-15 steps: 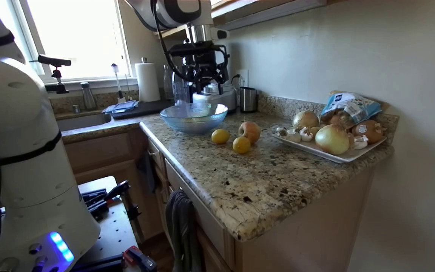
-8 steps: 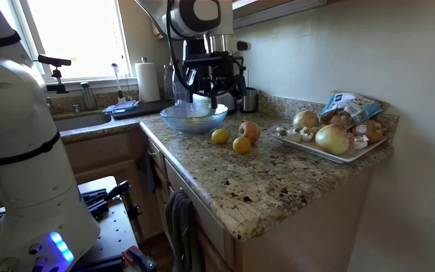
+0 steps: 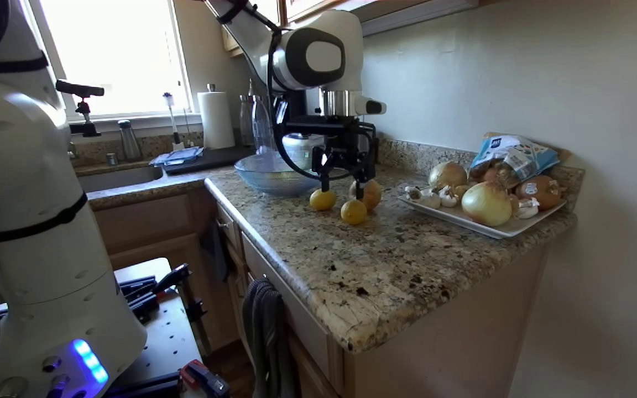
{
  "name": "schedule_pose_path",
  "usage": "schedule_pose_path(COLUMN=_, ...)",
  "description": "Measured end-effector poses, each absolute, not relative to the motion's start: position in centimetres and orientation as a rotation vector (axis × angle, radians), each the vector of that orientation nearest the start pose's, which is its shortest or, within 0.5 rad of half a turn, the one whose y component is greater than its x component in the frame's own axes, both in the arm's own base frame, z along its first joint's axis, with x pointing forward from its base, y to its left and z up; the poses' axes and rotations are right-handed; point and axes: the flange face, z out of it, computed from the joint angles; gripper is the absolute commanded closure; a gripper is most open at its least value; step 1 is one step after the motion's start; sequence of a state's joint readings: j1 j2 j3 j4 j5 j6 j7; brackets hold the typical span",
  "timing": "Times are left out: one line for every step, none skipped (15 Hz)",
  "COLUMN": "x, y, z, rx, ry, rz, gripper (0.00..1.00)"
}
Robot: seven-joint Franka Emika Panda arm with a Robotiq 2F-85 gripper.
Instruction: Put the lemons and the apple in the glass bowl
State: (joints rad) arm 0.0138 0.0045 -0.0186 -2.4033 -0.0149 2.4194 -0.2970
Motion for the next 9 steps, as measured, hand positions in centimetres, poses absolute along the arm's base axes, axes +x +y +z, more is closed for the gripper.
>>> schedule_pose_path(x=49.3, y=-0.6, z=30.5, rx=-3.115, ry=-0.486, rz=-0.012, gripper=0.0)
schedule_pose_path(x=49.5, y=-0.9, z=29.8, rx=-3.115, ry=-0.491, rz=-0.01, gripper=0.0)
schedule_pose_path(x=49.7, y=-1.2, z=29.2, rx=-3.114, ry=-0.497, rz=-0.01, gripper=0.0)
schedule_pose_path(x=49.9, y=-1.4, z=28.7, rx=-3.112, ry=-0.505, rz=-0.008, gripper=0.0)
schedule_pose_path(x=50.1, y=-1.5, z=28.2, rx=-3.111, ry=-0.511, rz=-0.008, gripper=0.0)
schedule_pose_path(x=50.3, y=-1.7, z=27.8, rx=-3.11, ry=-0.515, rz=-0.008, gripper=0.0)
schedule_pose_path(x=50.6, y=-1.8, z=27.3, rx=-3.109, ry=-0.515, rz=-0.005, gripper=0.0)
schedule_pose_path(x=50.8, y=-1.9, z=26.9, rx=-3.106, ry=-0.515, rz=-0.003, gripper=0.0)
schedule_pose_path(x=51.0, y=-1.9, z=26.5, rx=-3.099, ry=-0.516, rz=0.002, gripper=0.06)
